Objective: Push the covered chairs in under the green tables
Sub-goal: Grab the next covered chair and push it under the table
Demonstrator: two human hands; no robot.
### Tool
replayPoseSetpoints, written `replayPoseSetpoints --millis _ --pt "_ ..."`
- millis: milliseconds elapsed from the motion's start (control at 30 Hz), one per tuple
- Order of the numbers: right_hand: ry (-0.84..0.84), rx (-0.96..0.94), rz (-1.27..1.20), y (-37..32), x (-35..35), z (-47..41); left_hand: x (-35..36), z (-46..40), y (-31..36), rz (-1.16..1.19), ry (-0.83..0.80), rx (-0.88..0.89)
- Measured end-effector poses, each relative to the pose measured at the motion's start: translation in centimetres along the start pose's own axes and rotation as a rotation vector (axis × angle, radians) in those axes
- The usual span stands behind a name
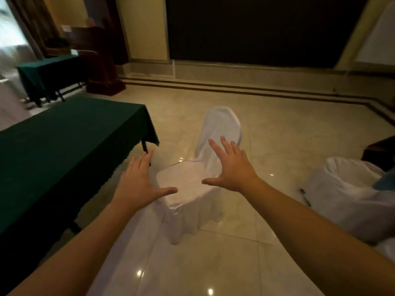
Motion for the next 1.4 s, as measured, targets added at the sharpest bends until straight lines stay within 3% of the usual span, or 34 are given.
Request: replayPoseSetpoints --millis 233,433,700,967,1133,1400 --pt "0.038 0.241 0.042 21.3 -4.4 3.0 12.0 -11.8 19.6 0.060 -0.089 0.193" --pt "-0.020 0.317 0.135 34.6 -3.8 0.7 21.6 -21.0 31.1 0.095 -0.149 0.300" --pt "-0.097 0.317 0.127 50.8 -3.8 -9.1 31.1 -36.2 41.6 0.051 -0.166 0.217" --pt "-0.071 0.138 0.060 66.0 -3.1 -21.1 36.8 -48.1 48.2 -0.054 -0.095 0.082" --pt "-0.118 -0.085 0.008 74.7 -0.5 -29.9 40.1 -52.5 49.9 -0.133 0.001 -0.103" --pt "-0.224 -0.544 -0.040 79.3 0.2 -42.8 40.5 -51.2 51.3 -0.102 0.159 -0.495"
Point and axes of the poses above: each hand's wrist, its own z-axis away from the middle knuckle, its own x-axis out of the palm, y = z × x, the point moved 2 cm from there along -z, towards the middle knuckle, and after that the axes turned 14 degrees about -x, right-handed, at the moved point
